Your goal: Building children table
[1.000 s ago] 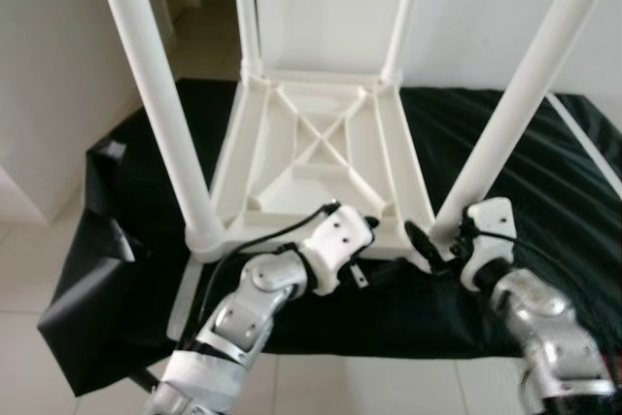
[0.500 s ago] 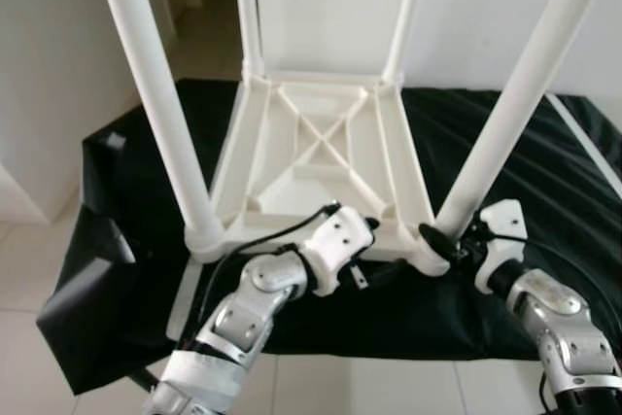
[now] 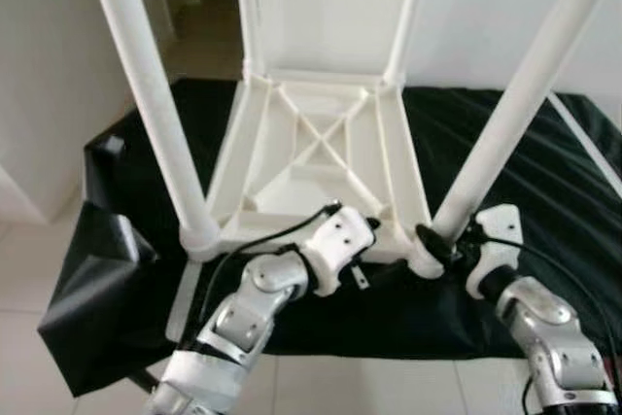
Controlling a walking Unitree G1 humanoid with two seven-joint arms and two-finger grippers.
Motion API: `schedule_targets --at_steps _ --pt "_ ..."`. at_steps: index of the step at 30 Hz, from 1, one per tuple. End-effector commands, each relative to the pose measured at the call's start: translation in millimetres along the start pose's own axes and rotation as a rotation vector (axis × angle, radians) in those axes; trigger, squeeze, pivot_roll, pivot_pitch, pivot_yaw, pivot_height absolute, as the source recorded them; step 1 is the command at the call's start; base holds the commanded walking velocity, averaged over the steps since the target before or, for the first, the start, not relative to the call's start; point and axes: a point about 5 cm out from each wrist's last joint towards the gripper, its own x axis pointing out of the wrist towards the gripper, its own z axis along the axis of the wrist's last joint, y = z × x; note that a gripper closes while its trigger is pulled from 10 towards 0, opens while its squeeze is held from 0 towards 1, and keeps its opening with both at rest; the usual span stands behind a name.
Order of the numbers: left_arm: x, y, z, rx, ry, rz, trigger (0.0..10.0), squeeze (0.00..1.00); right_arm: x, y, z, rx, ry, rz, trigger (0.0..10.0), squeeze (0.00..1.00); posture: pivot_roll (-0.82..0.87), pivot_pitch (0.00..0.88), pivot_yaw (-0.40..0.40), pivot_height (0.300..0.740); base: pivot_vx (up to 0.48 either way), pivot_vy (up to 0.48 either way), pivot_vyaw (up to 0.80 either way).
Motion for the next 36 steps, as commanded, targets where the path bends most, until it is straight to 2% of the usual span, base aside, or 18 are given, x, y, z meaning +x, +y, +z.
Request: schedule_targets --at_steps 1,6,9,12,14,17,19,24,35,36 --pt "-0.1 -2.6 -0.8 0.001 0.003 -0.026 10.0 0.00 0.8 5.5 -9.9 0.011 0.065 -0.052 10.0 0.00 -0.01 0.000 -0.033 0.740 0.000 0.000 0.00" --pt "-0.4 -3.2 -1.0 0.000 0.003 -0.027 10.0 0.00 4.1 10.8 -10.9 0.063 0.087 -0.133 10.0 0.00 -0.01 0.000 -0.035 0.740 0.000 0.000 0.00" --pt "-1.1 -4.8 -1.7 -0.003 0.004 -0.028 10.0 0.00 5.6 18.6 -16.0 0.125 0.123 -0.301 10.0 0.00 0.00 0.000 -0.040 0.740 0.000 0.000 0.00" --pt "-1.3 -4.9 -2.4 -0.004 0.007 -0.026 10.0 0.00 5.5 22.7 -18.3 0.148 0.135 -0.375 10.0 0.00 0.00 0.000 -0.043 0.740 0.000 0.000 0.00" --pt "-0.8 -4.2 -1.8 -0.004 0.005 -0.021 10.0 0.00 4.3 24.6 -22.1 0.176 0.147 -0.524 10.0 0.00 0.01 0.000 -0.045 0.740 0.000 0.000 0.00" --pt "-0.7 -3.9 -1.6 -0.004 0.005 -0.019 10.0 0.00 3.5 25.1 -23.2 0.181 0.152 -0.588 10.0 0.00 0.01 0.000 -0.045 0.740 0.000 0.000 0.00" --pt "-1.1 -3.9 -1.7 -0.003 0.006 -0.018 10.0 0.00 3.8 29.0 -23.7 0.219 0.160 -0.666 10.0 0.00 0.01 0.000 -0.045 0.740 0.000 0.000 0.00" --pt "-0.6 -4.4 -1.5 -0.001 0.004 -0.022 10.0 0.00 10.0 42.9 -20.0 0.242 0.160 -0.604 10.0 0.00 0.00 0.000 -0.043 0.740 0.000 0.000 0.00" --pt "-0.1 -4.3 -1.4 -0.004 0.003 -0.020 10.0 0.00 9.3 46.4 -19.8 0.254 0.165 -0.614 10.0 0.00 0.01 0.000 -0.047 0.740 0.000 0.000 0.00" --pt "0.2 -4.5 -1.1 -0.006 0.002 -0.019 10.0 0.00 9.4 46.5 -18.7 0.250 0.159 -0.610 10.0 0.04 0.01 0.000 -0.047 0.740 0.000 0.000 0.00"
